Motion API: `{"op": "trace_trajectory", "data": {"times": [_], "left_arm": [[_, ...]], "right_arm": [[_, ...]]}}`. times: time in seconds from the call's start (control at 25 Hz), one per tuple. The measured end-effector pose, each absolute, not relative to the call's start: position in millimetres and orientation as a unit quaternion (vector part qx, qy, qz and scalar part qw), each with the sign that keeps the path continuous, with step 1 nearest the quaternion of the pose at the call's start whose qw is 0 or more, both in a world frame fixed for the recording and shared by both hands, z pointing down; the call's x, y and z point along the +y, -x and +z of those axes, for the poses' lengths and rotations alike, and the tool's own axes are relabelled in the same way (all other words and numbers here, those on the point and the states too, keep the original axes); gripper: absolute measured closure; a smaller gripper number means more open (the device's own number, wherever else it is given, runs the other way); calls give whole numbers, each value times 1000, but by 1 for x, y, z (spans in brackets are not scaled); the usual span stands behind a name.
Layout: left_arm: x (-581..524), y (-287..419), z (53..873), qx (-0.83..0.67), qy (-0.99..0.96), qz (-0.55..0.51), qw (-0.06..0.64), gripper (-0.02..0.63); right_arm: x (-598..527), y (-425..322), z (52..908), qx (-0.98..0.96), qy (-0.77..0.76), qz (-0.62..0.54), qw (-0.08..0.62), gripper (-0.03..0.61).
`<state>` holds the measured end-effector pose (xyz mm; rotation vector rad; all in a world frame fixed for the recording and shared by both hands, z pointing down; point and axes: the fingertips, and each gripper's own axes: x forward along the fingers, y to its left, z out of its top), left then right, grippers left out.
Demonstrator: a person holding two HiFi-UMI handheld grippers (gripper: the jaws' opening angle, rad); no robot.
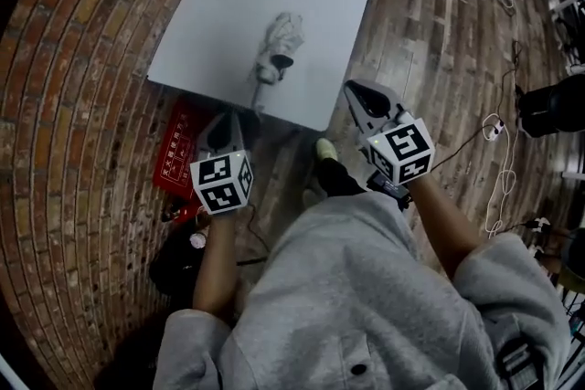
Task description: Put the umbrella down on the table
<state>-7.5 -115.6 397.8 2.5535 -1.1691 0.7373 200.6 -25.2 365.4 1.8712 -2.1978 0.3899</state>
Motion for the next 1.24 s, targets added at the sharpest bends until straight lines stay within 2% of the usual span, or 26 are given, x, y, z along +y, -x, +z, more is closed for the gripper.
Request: {"op": "trace_trajectory", "data": {"times": [0.2,0.52,1.24], "left_arm": [[-65,38,372,-411,-876,206,143,597],[-14,56,367,-398,-885,196,144,597],[5,68,375,-386,-888,183,171,597]], "right_arm": [[1,-168,357,-748,-643,124,107,551],[36,-140,350,-741,-652,120,103,551],[54,-125,341,-739,-655,105,117,549]]}}
